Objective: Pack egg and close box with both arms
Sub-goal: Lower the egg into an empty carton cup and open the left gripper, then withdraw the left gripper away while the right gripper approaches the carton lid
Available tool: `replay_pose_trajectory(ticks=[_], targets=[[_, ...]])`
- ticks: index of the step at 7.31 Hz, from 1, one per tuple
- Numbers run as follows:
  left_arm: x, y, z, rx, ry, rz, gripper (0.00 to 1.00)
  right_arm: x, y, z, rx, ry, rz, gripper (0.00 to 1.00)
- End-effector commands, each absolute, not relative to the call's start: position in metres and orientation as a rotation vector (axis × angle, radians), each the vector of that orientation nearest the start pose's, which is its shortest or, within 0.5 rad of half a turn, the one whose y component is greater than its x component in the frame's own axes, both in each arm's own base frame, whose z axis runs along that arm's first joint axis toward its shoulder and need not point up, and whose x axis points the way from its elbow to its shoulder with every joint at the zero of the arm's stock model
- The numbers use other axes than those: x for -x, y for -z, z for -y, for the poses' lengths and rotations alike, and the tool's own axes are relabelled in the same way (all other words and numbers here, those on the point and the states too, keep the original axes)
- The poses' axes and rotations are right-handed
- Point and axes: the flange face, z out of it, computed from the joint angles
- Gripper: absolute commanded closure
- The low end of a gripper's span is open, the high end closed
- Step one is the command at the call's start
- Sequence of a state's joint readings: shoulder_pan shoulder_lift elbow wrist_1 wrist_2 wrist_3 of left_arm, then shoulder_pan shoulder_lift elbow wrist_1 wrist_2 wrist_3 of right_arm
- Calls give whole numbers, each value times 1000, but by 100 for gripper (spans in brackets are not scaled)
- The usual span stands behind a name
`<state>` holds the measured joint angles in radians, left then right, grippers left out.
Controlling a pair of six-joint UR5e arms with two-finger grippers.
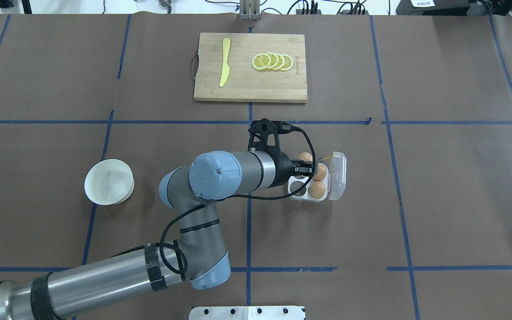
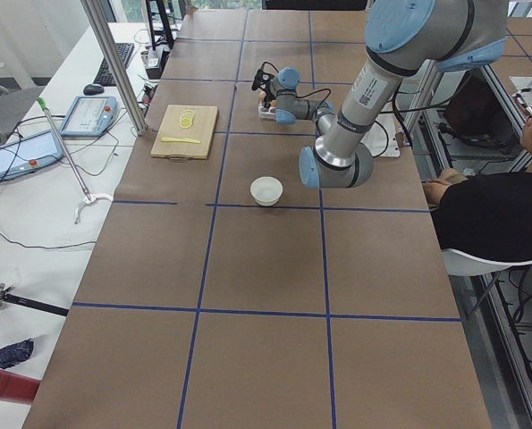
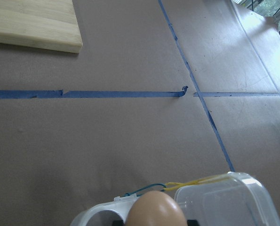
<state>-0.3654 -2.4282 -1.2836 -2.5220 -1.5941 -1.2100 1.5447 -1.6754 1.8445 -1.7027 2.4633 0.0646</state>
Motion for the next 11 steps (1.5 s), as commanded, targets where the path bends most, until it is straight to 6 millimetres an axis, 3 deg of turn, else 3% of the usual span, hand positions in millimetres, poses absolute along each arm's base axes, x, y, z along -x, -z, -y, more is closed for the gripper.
replay_pose_trajectory(ticks=[1, 2, 4, 5, 6, 8, 9, 10, 11], targets=[[-660, -136, 392, -522, -15, -1423, 35, -44, -577, 446, 5, -18, 901, 0], [-659, -137, 395, -520, -5, -1419, 1, -44, -576, 446, 4, -18, 901, 0], [-644, -133, 415, -519, 10, -1397, 0, -44, -572, 447, -4, -15, 901, 0], [-622, -127, 432, -459, -8, -1320, 0, -43, -565, 452, -9, -30, 902, 0], [-592, -135, 436, -403, -23, -1269, 0, -44, -550, 452, -22, -51, 903, 0], [-516, -167, 433, -352, -36, -1120, 0, 4, -505, 455, -18, -101, 920, 0], [-485, -163, 426, -362, -77, -1039, 0, 34, -490, 457, -33, -131, 946, 0], [-435, -162, 447, -396, -21, -1015, 0, 79, -472, 455, -46, -170, 989, 1], [-385, -166, 471, -432, 29, -986, 0, 128, -461, 444, -33, -199, 1017, 15]])
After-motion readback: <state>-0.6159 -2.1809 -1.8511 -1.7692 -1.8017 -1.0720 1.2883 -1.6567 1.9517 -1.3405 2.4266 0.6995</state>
